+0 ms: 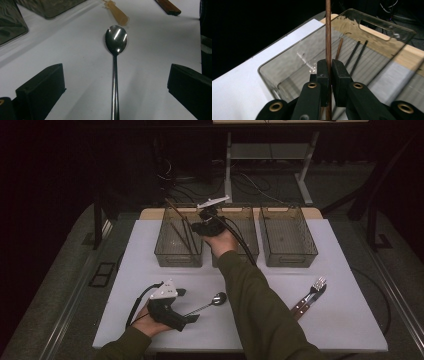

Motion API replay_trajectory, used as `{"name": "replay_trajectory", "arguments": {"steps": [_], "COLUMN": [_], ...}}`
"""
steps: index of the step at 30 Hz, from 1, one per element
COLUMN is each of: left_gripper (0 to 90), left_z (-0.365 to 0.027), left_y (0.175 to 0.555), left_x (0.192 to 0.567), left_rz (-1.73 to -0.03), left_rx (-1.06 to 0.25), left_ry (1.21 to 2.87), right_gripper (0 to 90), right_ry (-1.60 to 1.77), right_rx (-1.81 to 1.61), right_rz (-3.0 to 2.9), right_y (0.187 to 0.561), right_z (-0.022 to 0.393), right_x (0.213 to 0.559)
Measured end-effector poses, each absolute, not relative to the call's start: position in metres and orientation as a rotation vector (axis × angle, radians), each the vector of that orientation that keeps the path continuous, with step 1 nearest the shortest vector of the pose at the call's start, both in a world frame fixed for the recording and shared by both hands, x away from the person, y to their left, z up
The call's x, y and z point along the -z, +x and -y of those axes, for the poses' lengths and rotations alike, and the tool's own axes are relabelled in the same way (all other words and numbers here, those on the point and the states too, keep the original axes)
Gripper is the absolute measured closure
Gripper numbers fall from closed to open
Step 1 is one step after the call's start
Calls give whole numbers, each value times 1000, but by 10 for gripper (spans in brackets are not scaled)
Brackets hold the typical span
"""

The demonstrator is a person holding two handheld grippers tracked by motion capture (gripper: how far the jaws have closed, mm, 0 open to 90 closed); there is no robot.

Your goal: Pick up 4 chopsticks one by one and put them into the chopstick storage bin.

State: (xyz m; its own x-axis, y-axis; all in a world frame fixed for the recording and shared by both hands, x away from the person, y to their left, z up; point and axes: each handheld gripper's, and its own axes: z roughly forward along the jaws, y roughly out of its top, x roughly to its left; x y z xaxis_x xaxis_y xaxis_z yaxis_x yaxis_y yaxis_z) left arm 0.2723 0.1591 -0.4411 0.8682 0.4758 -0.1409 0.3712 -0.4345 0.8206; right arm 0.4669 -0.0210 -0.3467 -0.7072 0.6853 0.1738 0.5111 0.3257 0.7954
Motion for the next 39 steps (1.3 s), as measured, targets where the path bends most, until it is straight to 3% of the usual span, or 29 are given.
{"name": "replay_trajectory", "arguments": {"steps": [11, 21, 22, 23, 26, 39], "left_gripper": [1, 1, 1, 1, 1, 1], "left_z": [-158, -158, -158, -159, -159, -159], "left_y": [272, 272, 272, 272, 272, 273], "left_x": [441, 440, 440, 440, 440, 440], "left_rz": [-617, -615, -615, -615, -614, -605], "left_rx": [-130, -122, -121, -121, -121, -133], "left_ry": [2065, 2065, 2067, 2066, 2066, 2074], "right_gripper": [847, 840, 814, 691, 612, 503], "right_ry": [1111, 1203, 1240, 1270, 1260, 1169], "right_rx": [-1305, -1252, -1219, -1206, -1172, -1180], "right_rz": [-2407, -2396, -2387, -2368, -2373, -2418], "right_y": [484, 492, 493, 495, 495, 484], "right_z": [-20, -32, -32, -32, -32, -15], "right_x": [360, 378, 381, 384, 384, 368]}}
